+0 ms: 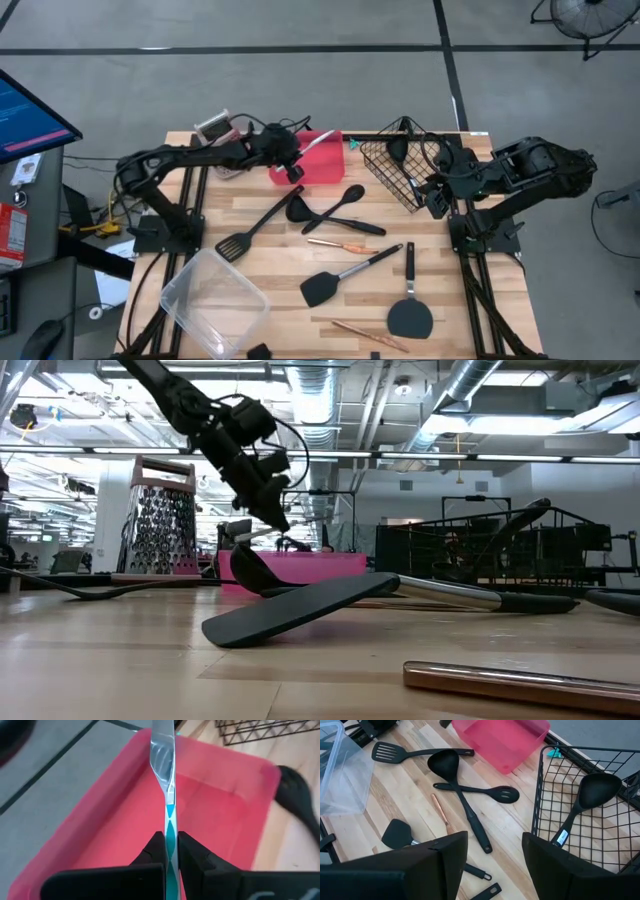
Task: Pick & Place Kitchen Items
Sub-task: Put the white table knife into the pink bin
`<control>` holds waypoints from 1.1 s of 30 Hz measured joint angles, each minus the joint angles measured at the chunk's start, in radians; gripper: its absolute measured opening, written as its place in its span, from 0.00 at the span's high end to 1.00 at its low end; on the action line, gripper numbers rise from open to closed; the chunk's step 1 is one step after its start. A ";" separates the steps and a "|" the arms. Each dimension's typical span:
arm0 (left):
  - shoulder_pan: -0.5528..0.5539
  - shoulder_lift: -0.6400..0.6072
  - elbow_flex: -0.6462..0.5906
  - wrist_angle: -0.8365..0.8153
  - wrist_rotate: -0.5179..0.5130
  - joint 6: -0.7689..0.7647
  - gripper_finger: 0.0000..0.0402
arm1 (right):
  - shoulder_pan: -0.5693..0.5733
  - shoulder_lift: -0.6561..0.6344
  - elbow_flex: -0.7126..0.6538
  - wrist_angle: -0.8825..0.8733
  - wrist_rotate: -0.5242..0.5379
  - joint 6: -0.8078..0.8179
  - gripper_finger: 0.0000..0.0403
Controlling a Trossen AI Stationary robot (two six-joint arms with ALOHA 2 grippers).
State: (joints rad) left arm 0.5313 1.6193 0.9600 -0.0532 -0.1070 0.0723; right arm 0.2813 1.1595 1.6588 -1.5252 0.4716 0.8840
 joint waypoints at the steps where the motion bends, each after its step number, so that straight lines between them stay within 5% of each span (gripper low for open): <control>1: 0.005 0.008 0.000 0.002 0.000 0.000 0.98 | 0.000 0.000 0.000 0.000 -0.002 0.000 0.53; 23: 0.019 0.121 0.000 0.020 0.009 0.000 0.98 | 0.000 0.000 0.000 0.000 -0.003 0.007 0.53; 33: 0.024 0.121 0.000 0.026 0.034 -0.001 0.87 | 0.000 0.000 0.000 0.001 -0.003 0.007 0.53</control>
State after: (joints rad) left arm 0.5551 1.7401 0.9604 -0.0274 -0.0734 0.0711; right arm 0.2813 1.1595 1.6588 -1.5246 0.4686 0.8913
